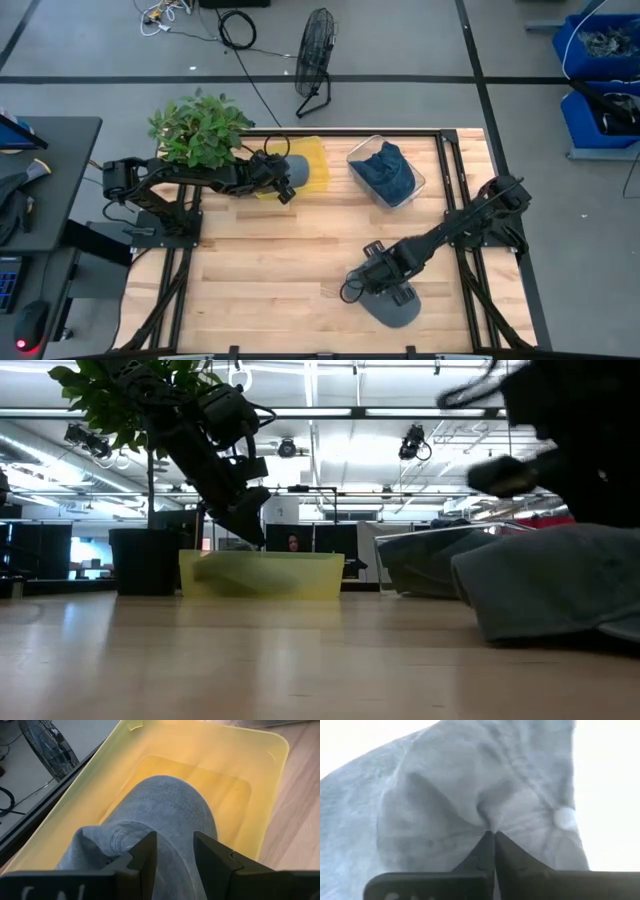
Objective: Pick & Place hat
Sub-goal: Put the gray cap into the yellow bin
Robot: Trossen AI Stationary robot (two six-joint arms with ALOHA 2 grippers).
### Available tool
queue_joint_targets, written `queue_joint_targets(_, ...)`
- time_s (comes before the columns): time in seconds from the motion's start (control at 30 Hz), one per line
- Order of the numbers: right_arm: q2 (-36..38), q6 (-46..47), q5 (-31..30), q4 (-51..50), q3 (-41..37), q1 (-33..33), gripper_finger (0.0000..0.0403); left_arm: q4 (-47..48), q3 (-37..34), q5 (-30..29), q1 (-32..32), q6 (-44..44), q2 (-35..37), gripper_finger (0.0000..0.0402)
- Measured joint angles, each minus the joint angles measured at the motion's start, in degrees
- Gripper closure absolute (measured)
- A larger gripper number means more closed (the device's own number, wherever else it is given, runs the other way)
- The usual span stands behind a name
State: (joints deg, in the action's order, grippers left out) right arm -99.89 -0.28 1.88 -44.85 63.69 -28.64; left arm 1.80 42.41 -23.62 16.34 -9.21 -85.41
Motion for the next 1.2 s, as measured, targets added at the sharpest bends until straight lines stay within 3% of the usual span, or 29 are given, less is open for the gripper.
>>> queue_joint_targets(0.4,6.5,-13.8,-11.8,-9.6,5.7,5.0,0.0402,-0.3,0.0,-0.1,0.0,-0.2,0.0,0.0271)
queue_joint_targets(0.67,9.1,-28.9,-31.6,-8.5,7.4,8.4,0.0402,-0.4,0.0,-0.1,0.0,-1.0,0.0,0.0271)
queue_joint_targets(0.83,9.5,-42.4,-39.8,-3.7,8.0,12.2,0.0403,0.2,0.0,-0.2,-0.4,-4.0,3.7,0.0271)
queue_joint_targets(1.1,9.4,-66.0,-45.0,10.4,8.0,22.7,0.0403,0.3,0.0,-0.3,-0.9,-0.5,17.8,0.0271)
queue_joint_targets(1.2,9.4,-74.9,-43.4,18.8,8.1,27.0,0.0403,0.1,0.0,-0.3,-0.9,-0.1,21.6,0.0271)
